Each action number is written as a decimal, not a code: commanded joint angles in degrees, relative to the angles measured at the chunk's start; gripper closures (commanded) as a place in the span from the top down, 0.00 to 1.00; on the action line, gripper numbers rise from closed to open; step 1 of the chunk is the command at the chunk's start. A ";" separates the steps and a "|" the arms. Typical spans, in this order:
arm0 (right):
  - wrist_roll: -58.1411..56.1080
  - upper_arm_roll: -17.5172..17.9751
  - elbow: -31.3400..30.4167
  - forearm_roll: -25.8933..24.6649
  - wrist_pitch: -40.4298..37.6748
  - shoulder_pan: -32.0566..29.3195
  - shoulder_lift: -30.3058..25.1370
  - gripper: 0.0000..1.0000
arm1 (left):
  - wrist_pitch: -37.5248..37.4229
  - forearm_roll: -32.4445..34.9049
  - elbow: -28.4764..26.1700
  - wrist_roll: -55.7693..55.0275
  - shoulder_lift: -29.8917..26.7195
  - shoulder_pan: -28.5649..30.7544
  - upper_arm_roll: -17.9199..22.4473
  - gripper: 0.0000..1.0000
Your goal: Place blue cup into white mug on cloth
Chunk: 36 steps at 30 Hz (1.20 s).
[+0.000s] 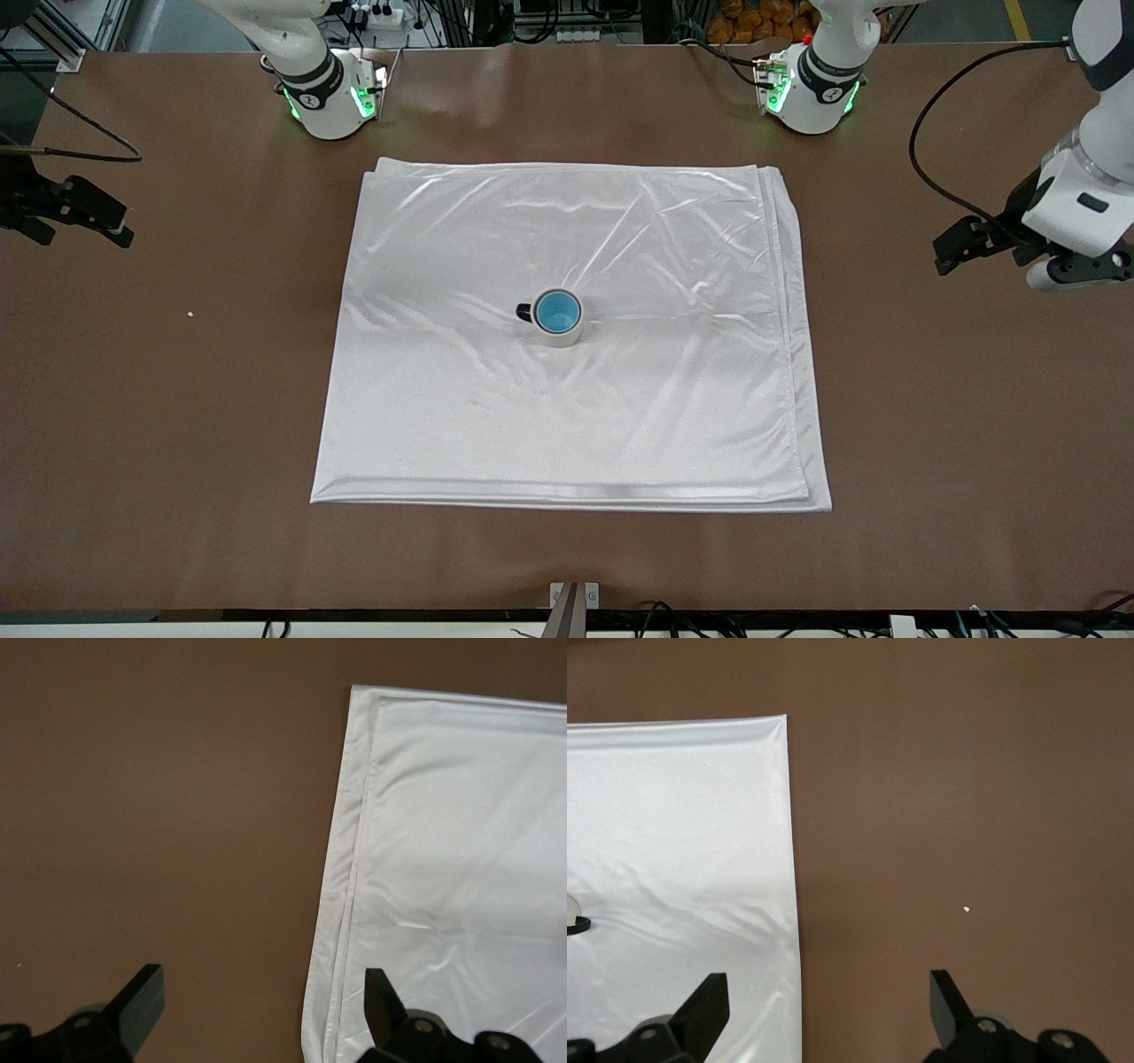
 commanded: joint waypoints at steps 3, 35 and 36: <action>0.35 0.67 3.64 0.65 -3.22 -0.25 1.11 1.00 | -0.08 -1.51 -2.61 1.96 -4.21 0.46 0.16 1.00; 0.61 0.75 3.20 0.56 -3.13 0.02 1.72 1.00 | -5.18 -5.99 -3.31 12.86 -5.53 0.90 0.25 1.00; 0.61 0.75 3.20 0.56 -3.13 0.02 1.72 1.00 | -5.09 -5.82 -3.31 12.77 -5.53 0.90 0.33 1.00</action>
